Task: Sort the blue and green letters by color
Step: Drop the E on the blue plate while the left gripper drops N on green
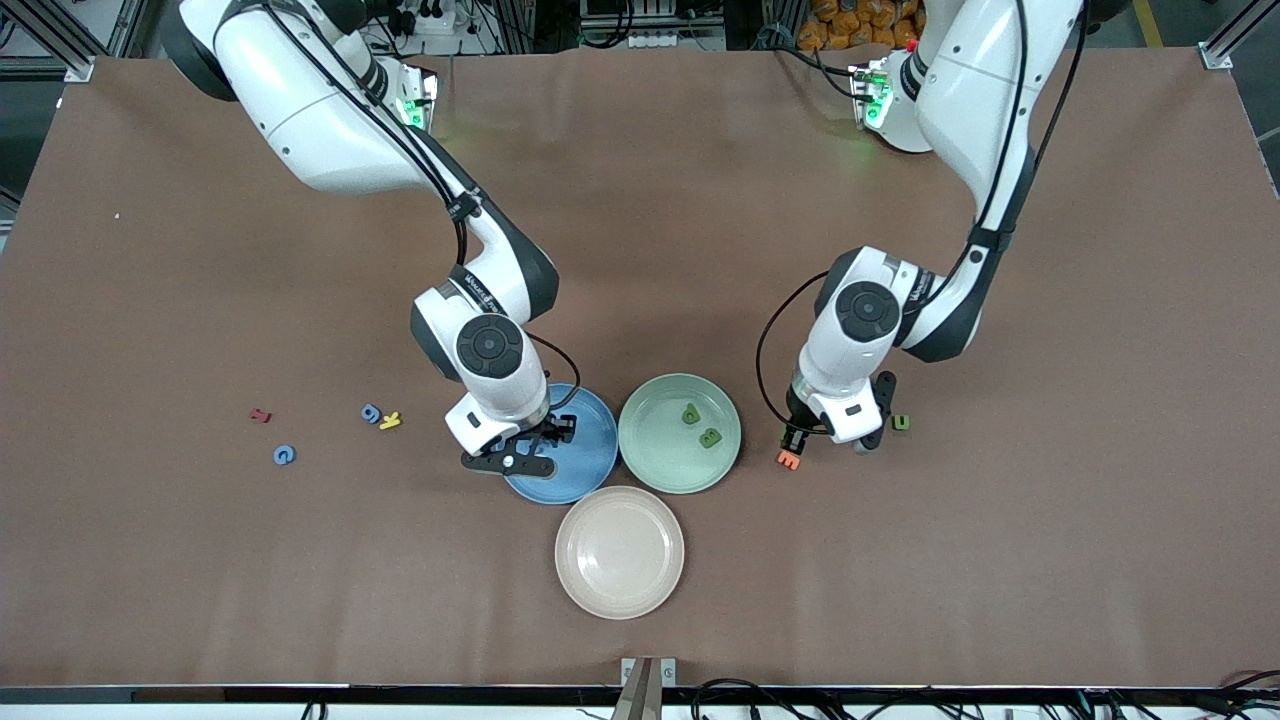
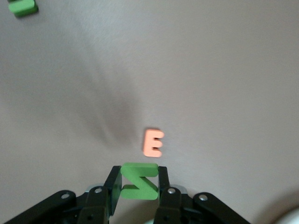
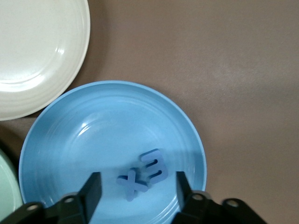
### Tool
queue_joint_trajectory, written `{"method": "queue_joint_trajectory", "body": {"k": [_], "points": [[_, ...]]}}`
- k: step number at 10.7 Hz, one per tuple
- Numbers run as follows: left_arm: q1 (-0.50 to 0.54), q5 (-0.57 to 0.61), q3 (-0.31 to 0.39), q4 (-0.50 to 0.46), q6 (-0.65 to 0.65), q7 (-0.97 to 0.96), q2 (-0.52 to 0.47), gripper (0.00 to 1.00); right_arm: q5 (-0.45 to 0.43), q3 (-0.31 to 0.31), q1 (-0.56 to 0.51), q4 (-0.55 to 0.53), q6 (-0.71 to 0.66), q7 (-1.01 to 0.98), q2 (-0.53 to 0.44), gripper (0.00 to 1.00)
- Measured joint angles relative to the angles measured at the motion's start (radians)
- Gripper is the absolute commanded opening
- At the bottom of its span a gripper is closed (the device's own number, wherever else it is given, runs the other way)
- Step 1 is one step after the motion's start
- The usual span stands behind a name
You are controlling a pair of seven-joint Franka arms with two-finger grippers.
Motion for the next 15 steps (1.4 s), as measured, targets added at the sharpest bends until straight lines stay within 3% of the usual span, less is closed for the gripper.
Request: {"method": "queue_joint_trajectory", "body": {"k": [5, 10, 11, 12, 15], "points": [[-0.007, 0.0, -0.026, 0.051, -0.071, -0.043, -0.111, 0.0, -0.009, -0.017, -0.025, 0.008, 0.0, -0.144, 0.0, 1.0], [-0.044, 0.0, -0.133, 0.092, -0.074, -0.076, -0.081, 0.0, -0.035, -0.02, -0.077, 0.008, -0.002, -0.323, 0.0, 1.0], [-0.074, 0.0, -0.136, 0.108, -0.071, -0.078, -0.048, 0.13, -0.036, -0.02, -0.093, 0.008, -0.002, -0.366, 0.0, 1.0], [-0.101, 0.0, -0.136, 0.133, -0.063, -0.079, -0.006, 0.99, -0.037, -0.02, -0.113, 0.007, -0.002, -0.416, 0.0, 1.0], [-0.121, 0.0, -0.134, 0.191, -0.052, -0.077, 0.068, 1.0, -0.038, -0.019, -0.201, 0.007, -0.007, -0.652, -0.007, 1.0]]}}
